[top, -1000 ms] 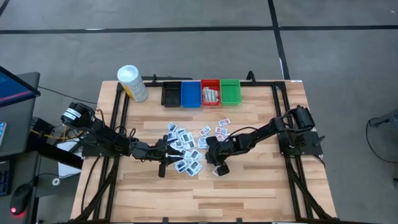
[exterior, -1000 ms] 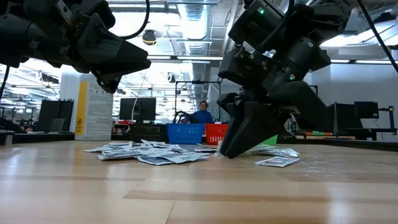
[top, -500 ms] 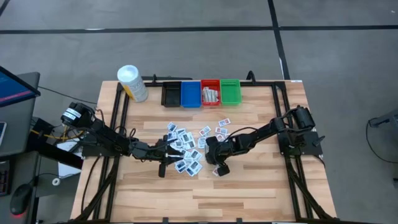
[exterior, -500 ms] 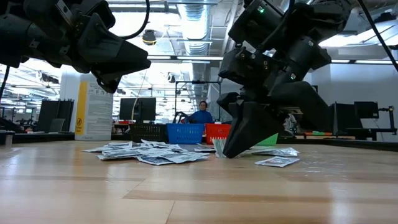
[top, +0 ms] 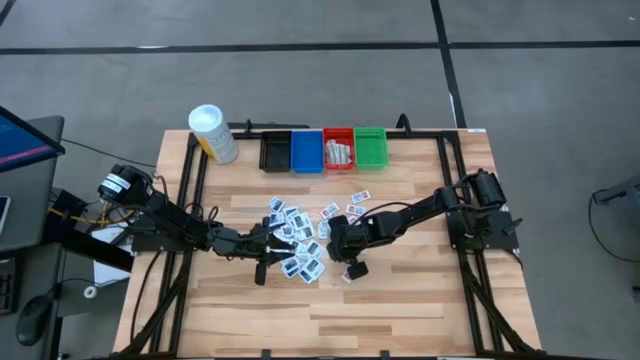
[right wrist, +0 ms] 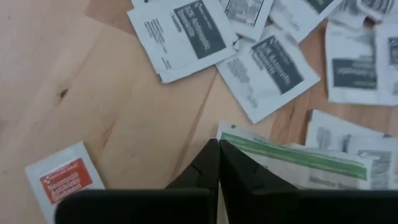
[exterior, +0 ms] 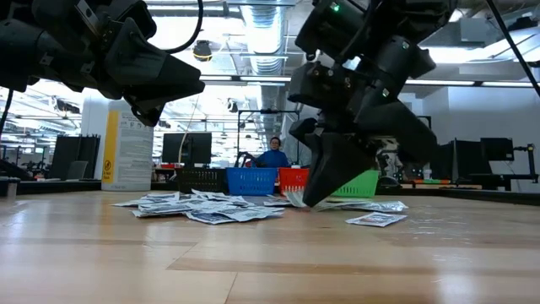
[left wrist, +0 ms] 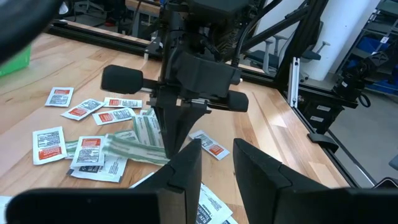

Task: Pick & Place First Aid Supplies
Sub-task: Put the green bandage pack into the red bin

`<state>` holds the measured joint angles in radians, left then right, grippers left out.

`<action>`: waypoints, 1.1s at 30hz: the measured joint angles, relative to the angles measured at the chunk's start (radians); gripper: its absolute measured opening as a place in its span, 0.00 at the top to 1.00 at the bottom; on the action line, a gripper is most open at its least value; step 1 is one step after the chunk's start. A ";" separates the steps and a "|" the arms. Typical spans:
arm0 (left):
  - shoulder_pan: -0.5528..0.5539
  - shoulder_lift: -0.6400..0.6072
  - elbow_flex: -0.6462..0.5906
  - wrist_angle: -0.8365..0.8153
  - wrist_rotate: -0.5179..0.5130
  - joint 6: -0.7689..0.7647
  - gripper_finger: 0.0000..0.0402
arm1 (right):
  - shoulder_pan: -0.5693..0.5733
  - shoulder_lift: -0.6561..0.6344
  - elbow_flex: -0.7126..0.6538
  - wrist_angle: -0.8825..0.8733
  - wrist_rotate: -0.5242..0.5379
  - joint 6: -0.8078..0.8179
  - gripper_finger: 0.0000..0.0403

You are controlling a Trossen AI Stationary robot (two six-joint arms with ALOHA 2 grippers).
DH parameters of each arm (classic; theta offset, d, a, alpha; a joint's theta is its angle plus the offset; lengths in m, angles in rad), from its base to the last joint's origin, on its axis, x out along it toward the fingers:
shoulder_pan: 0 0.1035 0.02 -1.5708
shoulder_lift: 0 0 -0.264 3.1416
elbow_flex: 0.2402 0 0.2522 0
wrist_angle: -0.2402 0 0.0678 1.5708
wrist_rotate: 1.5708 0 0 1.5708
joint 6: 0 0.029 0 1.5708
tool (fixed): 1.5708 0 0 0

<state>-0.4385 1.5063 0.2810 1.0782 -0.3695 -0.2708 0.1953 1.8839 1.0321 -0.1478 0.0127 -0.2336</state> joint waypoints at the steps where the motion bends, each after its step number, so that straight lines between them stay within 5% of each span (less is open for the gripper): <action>1: 0.000 0.000 0.000 0.000 0.000 0.000 0.77 | 0.001 0.000 0.005 -0.003 0.005 -0.006 1.00; 17: 0.000 0.000 0.000 0.000 0.000 0.000 0.77 | -0.001 -0.021 0.082 -0.140 0.092 -0.086 1.00; 33: 0.000 0.000 0.000 0.000 0.000 0.000 0.77 | -0.148 -0.242 0.084 -0.201 0.127 -0.240 1.00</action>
<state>-0.4382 1.5063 0.2810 1.0779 -0.3698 -0.2710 0.0472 1.6421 1.1164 -0.3484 0.1400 -0.4738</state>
